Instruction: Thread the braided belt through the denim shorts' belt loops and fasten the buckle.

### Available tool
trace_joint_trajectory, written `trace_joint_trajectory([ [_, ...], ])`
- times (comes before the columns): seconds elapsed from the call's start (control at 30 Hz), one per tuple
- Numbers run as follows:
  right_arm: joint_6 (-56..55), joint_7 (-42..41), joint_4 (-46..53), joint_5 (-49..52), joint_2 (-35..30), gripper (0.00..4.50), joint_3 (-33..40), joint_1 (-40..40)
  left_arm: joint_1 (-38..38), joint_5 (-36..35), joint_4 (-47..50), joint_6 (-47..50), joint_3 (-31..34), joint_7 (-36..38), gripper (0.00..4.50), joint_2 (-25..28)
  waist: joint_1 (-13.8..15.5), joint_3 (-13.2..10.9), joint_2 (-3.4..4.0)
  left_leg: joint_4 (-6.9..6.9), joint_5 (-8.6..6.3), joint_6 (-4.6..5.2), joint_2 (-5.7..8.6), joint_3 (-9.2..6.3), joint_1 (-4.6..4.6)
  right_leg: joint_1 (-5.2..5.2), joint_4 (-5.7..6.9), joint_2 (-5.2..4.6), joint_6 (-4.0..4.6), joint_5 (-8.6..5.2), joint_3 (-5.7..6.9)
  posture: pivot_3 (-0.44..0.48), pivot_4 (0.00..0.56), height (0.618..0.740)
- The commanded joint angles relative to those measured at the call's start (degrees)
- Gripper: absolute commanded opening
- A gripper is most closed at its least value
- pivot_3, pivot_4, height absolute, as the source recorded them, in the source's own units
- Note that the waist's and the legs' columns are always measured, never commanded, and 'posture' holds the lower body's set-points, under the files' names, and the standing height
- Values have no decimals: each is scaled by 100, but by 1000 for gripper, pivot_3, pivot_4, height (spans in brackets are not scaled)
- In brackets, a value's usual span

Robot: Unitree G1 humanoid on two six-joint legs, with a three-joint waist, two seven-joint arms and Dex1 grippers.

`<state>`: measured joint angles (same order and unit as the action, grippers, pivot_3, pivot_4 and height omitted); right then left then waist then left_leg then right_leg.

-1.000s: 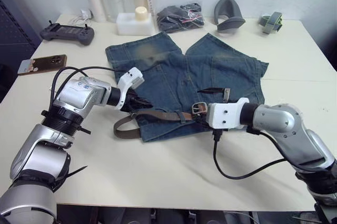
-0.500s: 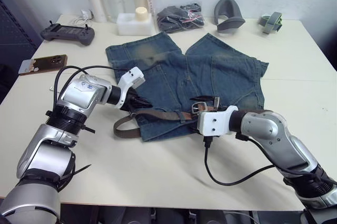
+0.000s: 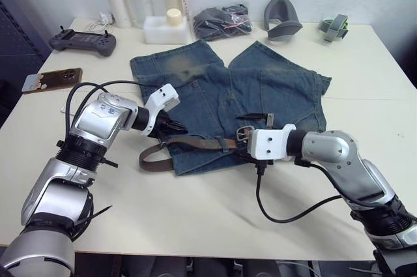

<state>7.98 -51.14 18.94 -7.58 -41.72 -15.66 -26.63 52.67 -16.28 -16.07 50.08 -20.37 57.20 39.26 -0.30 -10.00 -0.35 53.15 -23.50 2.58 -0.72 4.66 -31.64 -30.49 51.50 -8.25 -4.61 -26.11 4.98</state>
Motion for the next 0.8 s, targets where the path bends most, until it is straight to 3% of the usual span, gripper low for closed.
trace_joint_trajectory([
  [0.03,-189,102,-2,-148,73,4500,-13,-28,-184,211,-30,196,-26,-21,53,39,-2,0,0,0,1,-1,0,0,1,0,2,0,0,0,0,0,150,649],
  [0.7,-1317,713,-591,-1545,270,4500,-489,-168,-238,222,-4,287,148,-36,53,-55,-9,3,-2,3,6,-10,0,0,9,0,18,2,3,-2,0,0,150,649],
  [0.8,-1409,716,-587,-1547,265,3628,-440,-86,-260,226,3,286,165,-36,0,-55,-6,3,-4,4,6,-10,0,1,9,0,19,3,3,-2,0,0,150,649],
])
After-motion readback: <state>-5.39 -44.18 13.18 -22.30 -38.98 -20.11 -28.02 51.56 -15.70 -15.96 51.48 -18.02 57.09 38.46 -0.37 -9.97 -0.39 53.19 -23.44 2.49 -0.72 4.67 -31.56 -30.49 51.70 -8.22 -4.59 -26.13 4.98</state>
